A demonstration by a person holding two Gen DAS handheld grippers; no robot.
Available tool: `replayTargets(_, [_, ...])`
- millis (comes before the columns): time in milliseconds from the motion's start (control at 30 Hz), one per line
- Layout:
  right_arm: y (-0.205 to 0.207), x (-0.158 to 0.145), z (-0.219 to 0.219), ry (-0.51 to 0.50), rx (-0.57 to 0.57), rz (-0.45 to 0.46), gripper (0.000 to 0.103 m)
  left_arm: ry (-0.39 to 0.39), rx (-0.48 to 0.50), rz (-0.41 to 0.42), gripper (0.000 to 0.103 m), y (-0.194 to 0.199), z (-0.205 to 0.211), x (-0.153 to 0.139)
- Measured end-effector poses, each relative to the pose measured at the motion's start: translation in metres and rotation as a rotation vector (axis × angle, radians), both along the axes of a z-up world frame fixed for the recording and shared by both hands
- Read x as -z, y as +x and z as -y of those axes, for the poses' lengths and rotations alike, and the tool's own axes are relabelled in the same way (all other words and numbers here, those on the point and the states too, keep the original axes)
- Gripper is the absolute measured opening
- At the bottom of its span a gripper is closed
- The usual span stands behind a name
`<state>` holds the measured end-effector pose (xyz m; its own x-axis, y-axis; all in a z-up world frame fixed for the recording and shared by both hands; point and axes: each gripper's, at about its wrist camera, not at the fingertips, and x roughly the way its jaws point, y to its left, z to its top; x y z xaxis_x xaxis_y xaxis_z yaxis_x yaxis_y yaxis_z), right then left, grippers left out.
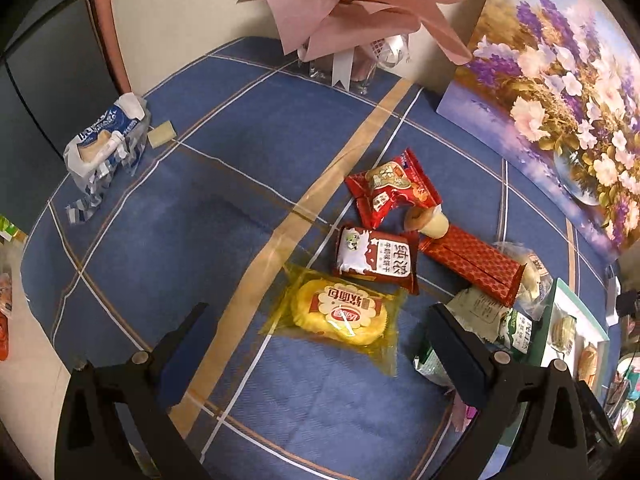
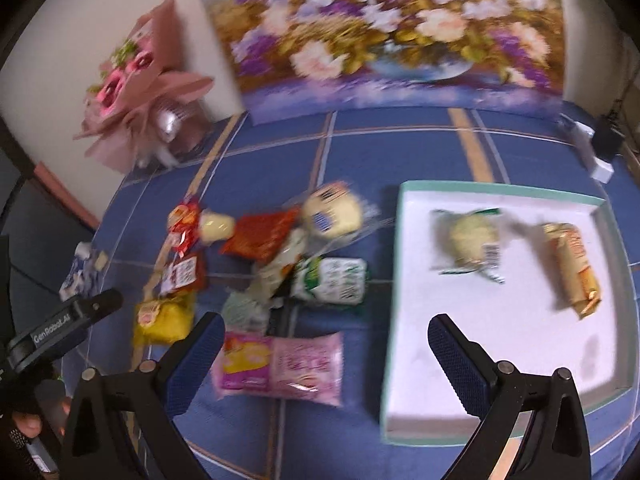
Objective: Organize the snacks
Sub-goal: 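Grasp the yellow bread bag with the left tool while the right tool grasps the pink Swiss roll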
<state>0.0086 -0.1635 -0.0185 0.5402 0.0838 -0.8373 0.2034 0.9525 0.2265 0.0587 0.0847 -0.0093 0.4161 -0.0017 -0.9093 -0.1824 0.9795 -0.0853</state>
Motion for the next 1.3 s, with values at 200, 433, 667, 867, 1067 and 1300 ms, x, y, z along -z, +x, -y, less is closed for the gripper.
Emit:
replayTargets(200, [0.010, 0.021, -0.023, 0.036, -0.049, -0.067, 0.103, -0.031, 0.011, -0.070, 0.103, 0.011, -0.002, 0.022])
replayTargets(433, [0.016, 0.047, -0.027, 0.099, -0.061, -0.143, 0.103, -0.092, 0.015, -0.136, 0.103, 0.022, -0.006, 0.050])
replayTargets(667, [0.021, 0.067, -0.026, 0.125, -0.055, -0.200, 0.103, -0.092, 0.036, -0.167, 0.103, 0.033, -0.005, 0.068])
replayTargets(867, [0.025, 0.081, -0.024, 0.135, -0.045, -0.234, 0.103, -0.066, 0.060, -0.184, 0.103, 0.043, 0.003, 0.080])
replayTargets(1067, [0.026, 0.089, -0.025, 0.129, -0.047, -0.255, 0.099, -0.066, 0.064, -0.185, 0.092, 0.046, 0.004, 0.085])
replayTargets(1300, [0.026, 0.089, -0.038, 0.096, -0.060, -0.265, 0.095, -0.058, 0.084, -0.187, 0.083, 0.046, 0.009, 0.082])
